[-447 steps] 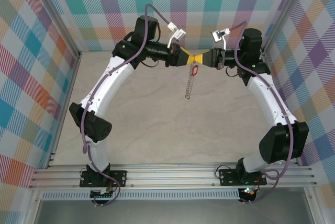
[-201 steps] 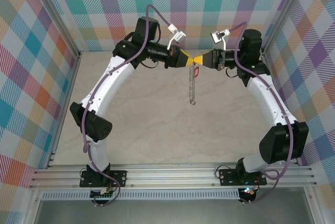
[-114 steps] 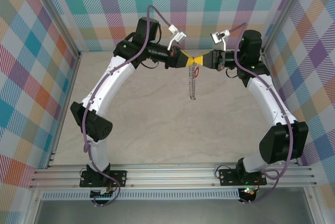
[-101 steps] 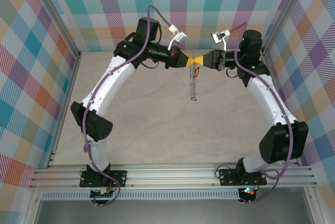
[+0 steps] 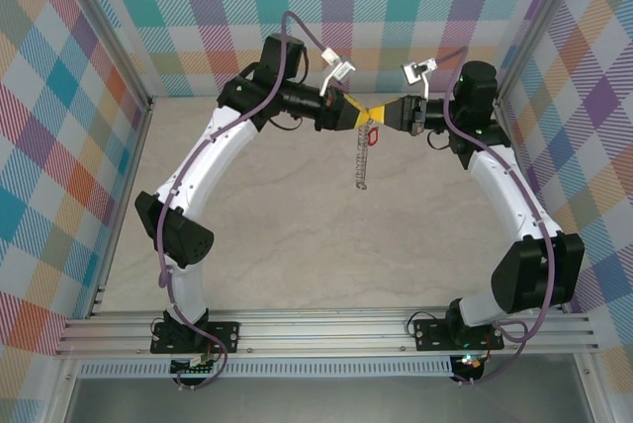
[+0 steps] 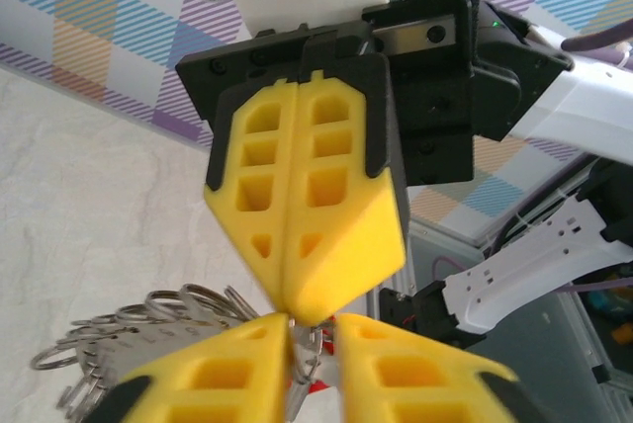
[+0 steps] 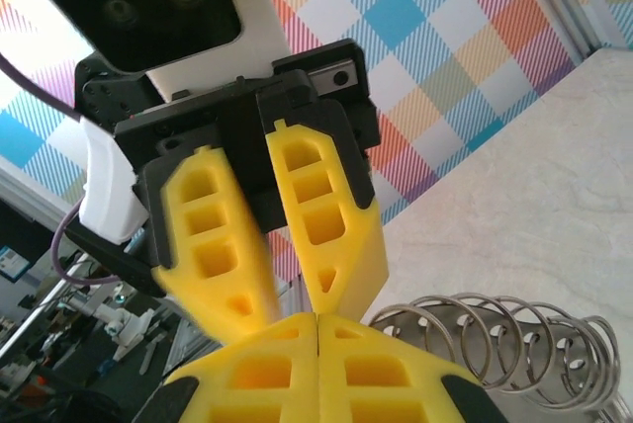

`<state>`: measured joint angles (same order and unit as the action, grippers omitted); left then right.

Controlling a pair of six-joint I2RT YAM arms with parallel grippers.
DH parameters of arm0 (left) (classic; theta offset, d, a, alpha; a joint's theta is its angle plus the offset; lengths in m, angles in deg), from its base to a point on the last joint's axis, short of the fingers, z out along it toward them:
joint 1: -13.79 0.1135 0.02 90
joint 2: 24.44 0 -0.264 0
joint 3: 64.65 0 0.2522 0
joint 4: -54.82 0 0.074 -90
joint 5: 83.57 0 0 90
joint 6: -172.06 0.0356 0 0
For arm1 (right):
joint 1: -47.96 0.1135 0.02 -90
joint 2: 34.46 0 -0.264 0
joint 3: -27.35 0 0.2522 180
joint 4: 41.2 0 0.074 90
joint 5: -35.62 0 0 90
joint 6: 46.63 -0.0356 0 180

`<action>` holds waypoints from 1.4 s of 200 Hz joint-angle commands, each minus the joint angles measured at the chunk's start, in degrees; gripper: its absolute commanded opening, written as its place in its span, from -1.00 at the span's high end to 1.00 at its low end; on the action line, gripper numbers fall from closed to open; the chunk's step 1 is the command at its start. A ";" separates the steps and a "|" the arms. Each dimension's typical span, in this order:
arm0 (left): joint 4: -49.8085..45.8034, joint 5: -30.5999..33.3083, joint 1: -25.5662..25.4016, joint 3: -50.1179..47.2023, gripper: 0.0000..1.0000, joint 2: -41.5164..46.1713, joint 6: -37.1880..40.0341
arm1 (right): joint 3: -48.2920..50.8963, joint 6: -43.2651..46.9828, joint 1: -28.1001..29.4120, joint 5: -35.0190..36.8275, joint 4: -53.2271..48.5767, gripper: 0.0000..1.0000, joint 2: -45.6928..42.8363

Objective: Put the keys on the keyring

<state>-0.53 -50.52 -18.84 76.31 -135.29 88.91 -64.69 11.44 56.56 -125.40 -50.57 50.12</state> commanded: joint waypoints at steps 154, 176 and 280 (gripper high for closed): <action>15.97 1.26 -2.69 -11.02 1.00 7.12 -7.66 | 3.10 -10.63 -0.60 6.81 13.52 0.90 -1.66; 21.35 4.75 -2.71 -15.21 1.00 9.93 -9.37 | 2.68 -12.27 -0.84 10.17 13.56 0.23 -3.43; 27.87 7.56 -2.51 -17.30 1.00 14.34 -10.10 | 13.85 -15.31 -7.50 18.81 17.15 -0.21 -14.48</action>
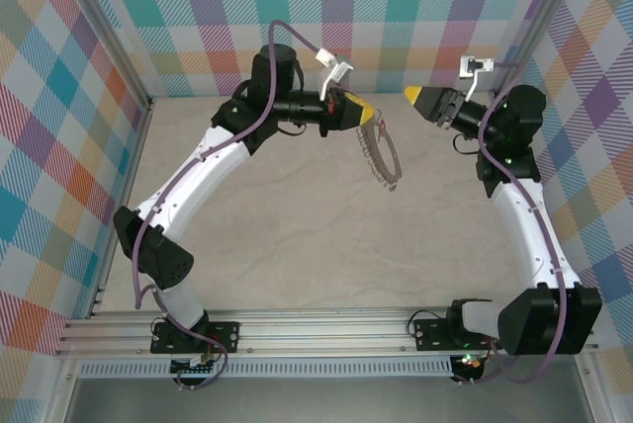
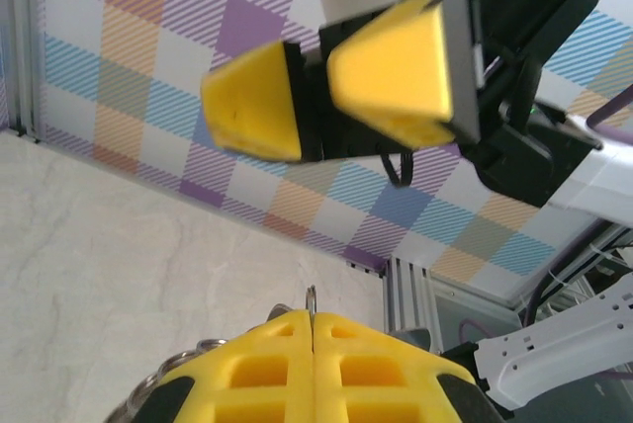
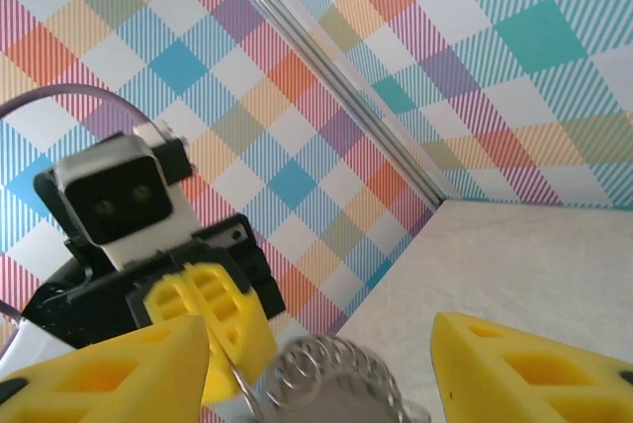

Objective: Put the keys on the keyring

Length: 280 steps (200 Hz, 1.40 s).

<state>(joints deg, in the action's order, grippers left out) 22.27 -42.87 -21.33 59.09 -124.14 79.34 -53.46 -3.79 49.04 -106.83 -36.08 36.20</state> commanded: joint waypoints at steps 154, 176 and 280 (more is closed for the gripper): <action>5.79 -1.83 -0.04 0.58 1.00 3.77 -0.75 | 10.70 -2.60 7.97 -6.01 14.49 0.02 -2.85; 5.78 -1.88 -0.02 0.74 1.00 3.74 -0.70 | 11.56 -2.63 8.24 -6.36 14.67 0.17 -3.71; 4.25 -3.01 -0.04 1.60 1.00 4.26 0.52 | 13.60 5.04 6.07 3.77 3.76 0.27 -11.68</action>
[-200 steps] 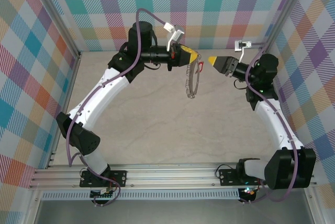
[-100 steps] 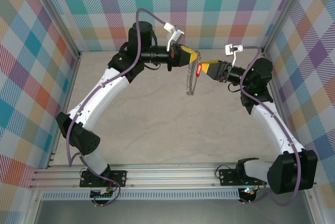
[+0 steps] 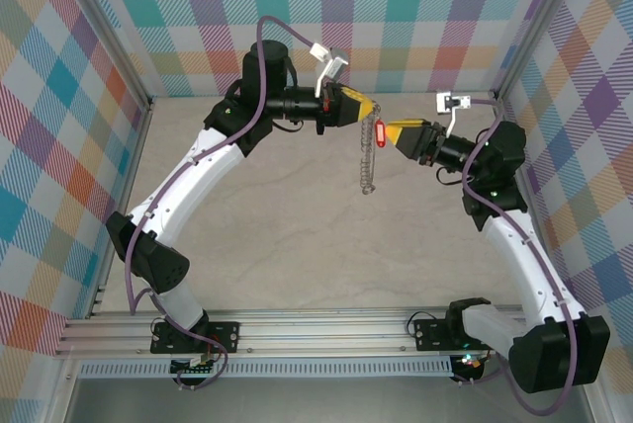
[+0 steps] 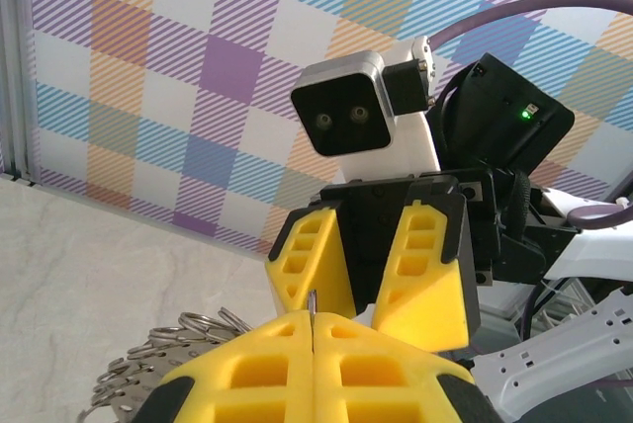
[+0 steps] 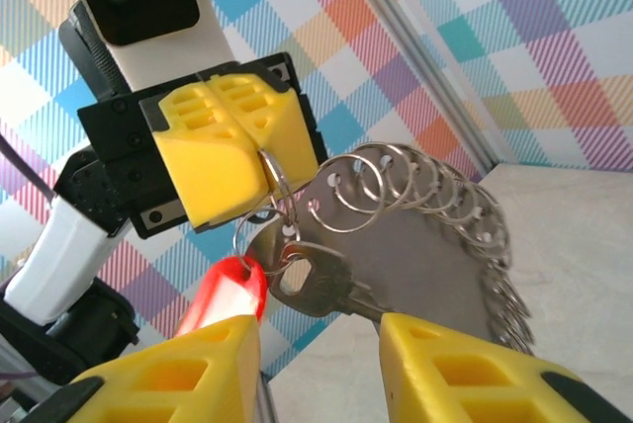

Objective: Put the keys on the keyring

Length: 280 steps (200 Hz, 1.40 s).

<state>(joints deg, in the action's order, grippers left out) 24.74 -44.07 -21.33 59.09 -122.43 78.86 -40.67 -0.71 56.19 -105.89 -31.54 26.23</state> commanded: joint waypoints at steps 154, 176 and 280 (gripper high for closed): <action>1.93 -4.06 -0.22 3.01 1.00 1.75 -0.04 | -4.43 -0.98 2.09 -9.76 6.09 0.03 4.17; 1.92 -4.05 -0.22 3.02 1.00 1.78 0.04 | -4.95 -1.09 2.66 -9.69 6.28 0.08 4.72; 5.90 0.07 -0.29 -0.86 1.00 4.28 -2.33 | -4.28 -0.86 3.55 -7.45 5.37 1.00 5.60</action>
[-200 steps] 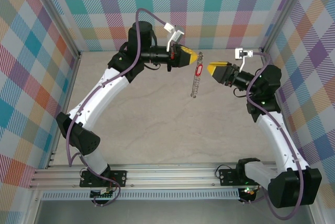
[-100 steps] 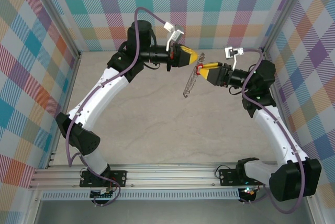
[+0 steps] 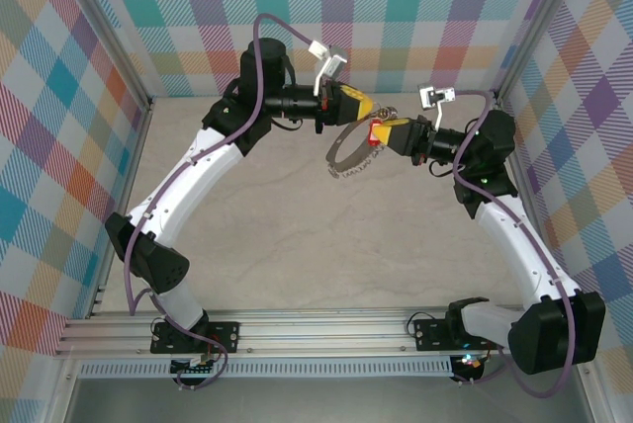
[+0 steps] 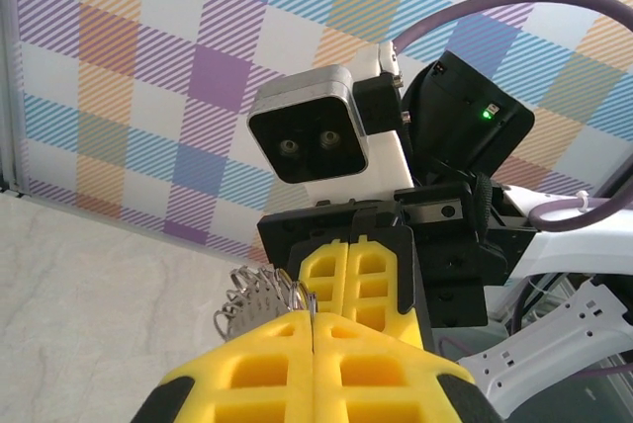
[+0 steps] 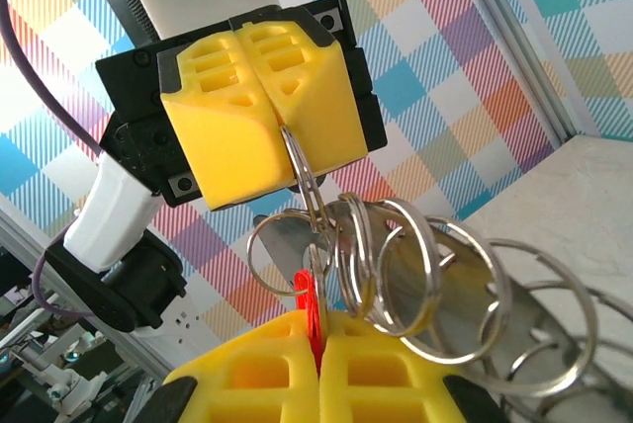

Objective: Put the keys on the keyring

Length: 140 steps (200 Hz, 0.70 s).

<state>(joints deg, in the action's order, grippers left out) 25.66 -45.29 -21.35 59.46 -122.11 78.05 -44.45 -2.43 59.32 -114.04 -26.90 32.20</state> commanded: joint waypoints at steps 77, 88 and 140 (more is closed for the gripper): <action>15.98 6.44 -1.25 -10.40 1.00 7.74 -7.07 | -1.60 0.10 2.37 1.93 0.12 1.00 1.84; 17.29 6.78 -1.48 -11.36 1.00 8.00 -7.82 | -2.13 0.28 3.11 1.99 -0.23 1.00 2.40; 19.47 7.34 -1.95 -14.66 1.00 9.75 -8.59 | -3.75 2.57 4.73 3.82 -3.79 1.00 3.40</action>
<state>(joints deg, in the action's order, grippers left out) 39.71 -38.19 -22.35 45.62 -116.14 70.68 -45.72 -2.00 63.62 -111.59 -29.59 35.65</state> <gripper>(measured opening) 0.049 0.050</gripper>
